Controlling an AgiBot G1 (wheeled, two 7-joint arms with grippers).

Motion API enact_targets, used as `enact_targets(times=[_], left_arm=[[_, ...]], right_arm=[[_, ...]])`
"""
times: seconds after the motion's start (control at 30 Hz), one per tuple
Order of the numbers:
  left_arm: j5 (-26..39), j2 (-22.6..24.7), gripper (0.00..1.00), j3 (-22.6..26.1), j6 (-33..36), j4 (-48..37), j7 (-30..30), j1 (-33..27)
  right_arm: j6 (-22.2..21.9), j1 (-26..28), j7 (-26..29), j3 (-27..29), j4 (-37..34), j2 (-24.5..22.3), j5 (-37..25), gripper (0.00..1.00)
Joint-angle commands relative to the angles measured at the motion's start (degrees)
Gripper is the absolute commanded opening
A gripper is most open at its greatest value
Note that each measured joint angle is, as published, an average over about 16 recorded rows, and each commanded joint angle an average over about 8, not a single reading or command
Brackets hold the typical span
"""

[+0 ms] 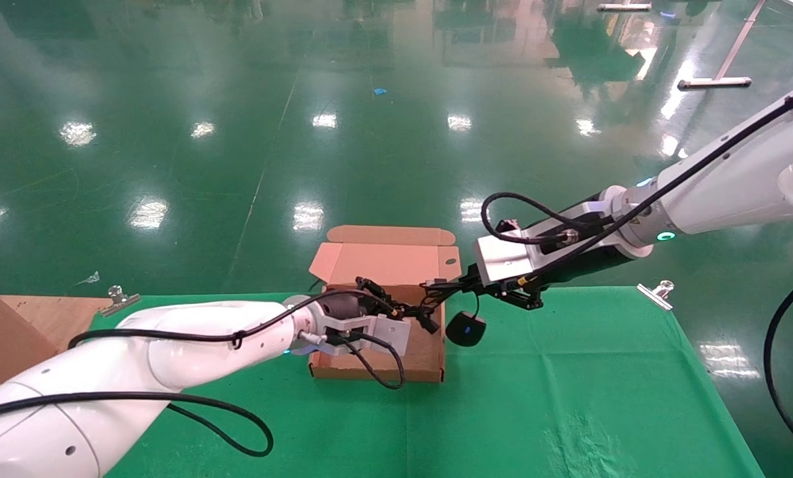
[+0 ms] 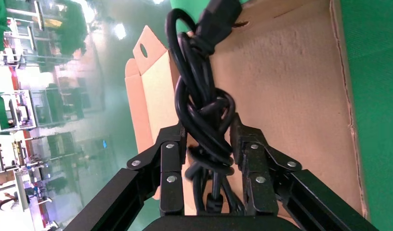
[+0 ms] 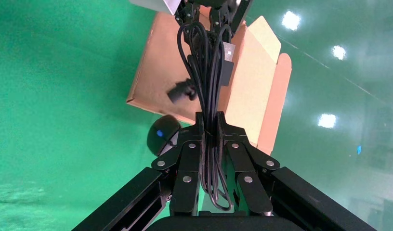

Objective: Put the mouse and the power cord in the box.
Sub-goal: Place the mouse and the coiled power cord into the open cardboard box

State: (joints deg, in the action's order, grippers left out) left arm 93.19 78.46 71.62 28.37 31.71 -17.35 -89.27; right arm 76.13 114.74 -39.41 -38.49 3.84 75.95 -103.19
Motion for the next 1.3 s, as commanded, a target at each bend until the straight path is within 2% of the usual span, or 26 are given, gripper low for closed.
enact_targets(times=[0.03, 0.27, 0.43, 0.57, 0.7, 0.83, 1.1, 1.3], left_arm=[[-0.8, 0.0, 1.00, 0.8, -0.3, -0.1, -0.1, -0.2], [-3.3, 0.0, 1.00, 2.9, -0.8, -0.3, -0.7, -0.8], [-7.4, -0.2, 1.00, 2.1, -2.3, -1.3, -0.3, -1.7], [-11.1, -0.6, 1.00, 0.6, -3.4, -3.6, -0.3, -2.9], [-14.0, -2.0, 1.00, -0.7, -1.5, -5.9, -1.6, -4.5], [-17.1, -5.6, 1.00, -2.5, 3.6, -6.7, -4.3, -6.0], [-26.0, -16.4, 1.00, -8.5, 15.5, -4.3, -15.4, -6.1], [-30.6, -17.7, 1.00, -12.0, 17.8, -7.9, -22.9, -5.2]], right_arm=[[-0.1, -0.1, -0.2, 0.0, -0.3, 0.0, 0.1, 0.00], [0.2, 0.5, -0.2, 0.2, -0.3, 0.4, 0.4, 0.00], [0.5, 1.2, 0.7, 0.3, 0.9, 1.3, 0.8, 0.00], [0.1, 0.6, 2.3, 0.0, 3.7, 2.0, 1.3, 0.00], [-1.8, -1.8, 4.7, -1.3, 8.5, 2.5, 1.8, 0.00], [-7.0, -5.4, 7.7, -3.9, 14.0, 2.7, 2.6, 0.00], [-22.6, -12.3, 12.4, -10.8, 23.5, 2.9, 6.3, 0.00], [-28.0, -14.9, 15.3, -17.5, 26.6, 2.8, 9.1, 0.01]])
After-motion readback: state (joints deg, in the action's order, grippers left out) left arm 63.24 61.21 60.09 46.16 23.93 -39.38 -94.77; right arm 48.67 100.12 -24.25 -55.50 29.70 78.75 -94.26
